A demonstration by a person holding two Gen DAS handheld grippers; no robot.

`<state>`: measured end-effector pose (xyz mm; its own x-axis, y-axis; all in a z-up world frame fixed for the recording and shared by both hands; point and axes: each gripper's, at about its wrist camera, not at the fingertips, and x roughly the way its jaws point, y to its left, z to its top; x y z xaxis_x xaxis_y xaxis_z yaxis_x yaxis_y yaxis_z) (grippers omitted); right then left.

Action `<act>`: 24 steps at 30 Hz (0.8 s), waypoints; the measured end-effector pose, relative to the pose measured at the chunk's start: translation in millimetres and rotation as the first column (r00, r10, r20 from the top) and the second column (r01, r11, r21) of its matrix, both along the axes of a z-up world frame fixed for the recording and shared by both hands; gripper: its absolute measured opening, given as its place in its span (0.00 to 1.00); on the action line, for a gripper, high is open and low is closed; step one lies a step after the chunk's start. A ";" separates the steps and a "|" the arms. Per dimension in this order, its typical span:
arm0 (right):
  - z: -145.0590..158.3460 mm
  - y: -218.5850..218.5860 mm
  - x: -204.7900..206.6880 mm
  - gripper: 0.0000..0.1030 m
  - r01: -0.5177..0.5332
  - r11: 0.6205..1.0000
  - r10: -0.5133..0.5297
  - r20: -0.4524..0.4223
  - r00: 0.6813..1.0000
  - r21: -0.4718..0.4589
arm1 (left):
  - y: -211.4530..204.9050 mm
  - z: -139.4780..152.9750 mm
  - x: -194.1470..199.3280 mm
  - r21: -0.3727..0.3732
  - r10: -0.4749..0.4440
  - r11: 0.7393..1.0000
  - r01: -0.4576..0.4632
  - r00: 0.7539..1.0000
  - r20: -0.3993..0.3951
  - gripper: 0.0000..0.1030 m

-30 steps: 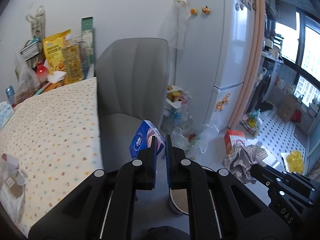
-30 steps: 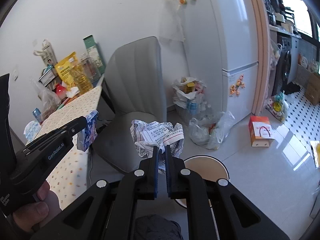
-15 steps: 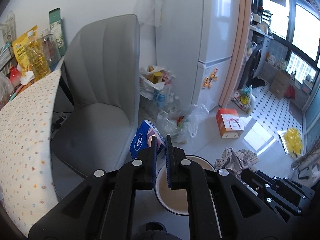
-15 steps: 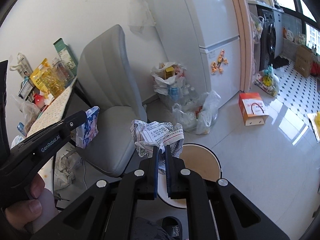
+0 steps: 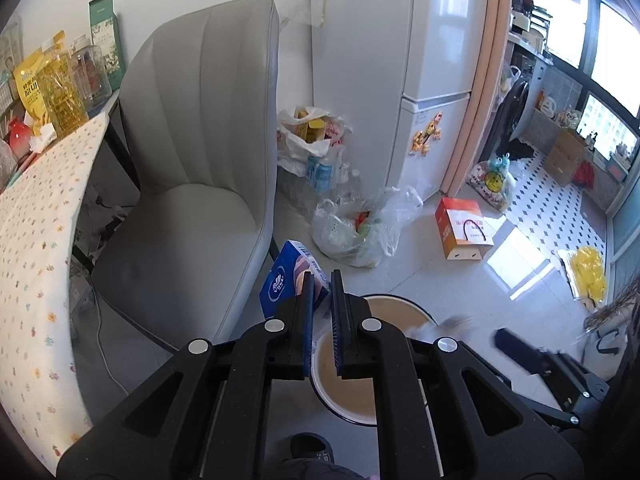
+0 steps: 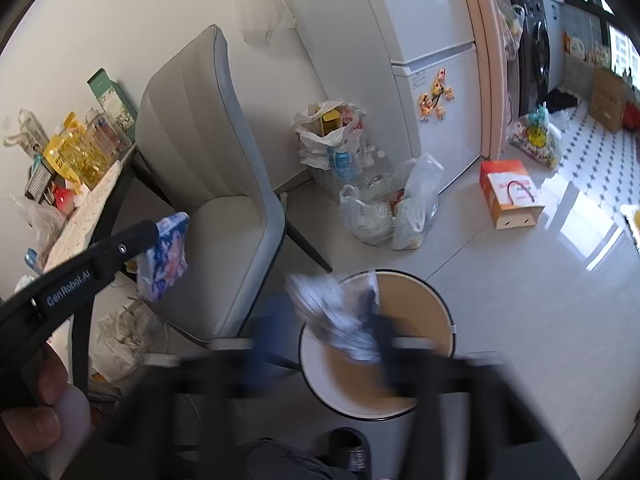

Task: Collect trash
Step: 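Open the right tool to drop the paper while the left drops the tissue pack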

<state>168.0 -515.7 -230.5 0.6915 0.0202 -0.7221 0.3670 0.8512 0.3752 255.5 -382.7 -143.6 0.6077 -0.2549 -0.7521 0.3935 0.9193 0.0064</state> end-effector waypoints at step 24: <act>27.9 -43.6 -93.6 0.57 0.248 0.967 -0.249 -0.024 0.968 -0.052 | -50.7 -5.0 -26.7 -0.097 -0.154 0.985 0.144 0.983 -0.103 0.61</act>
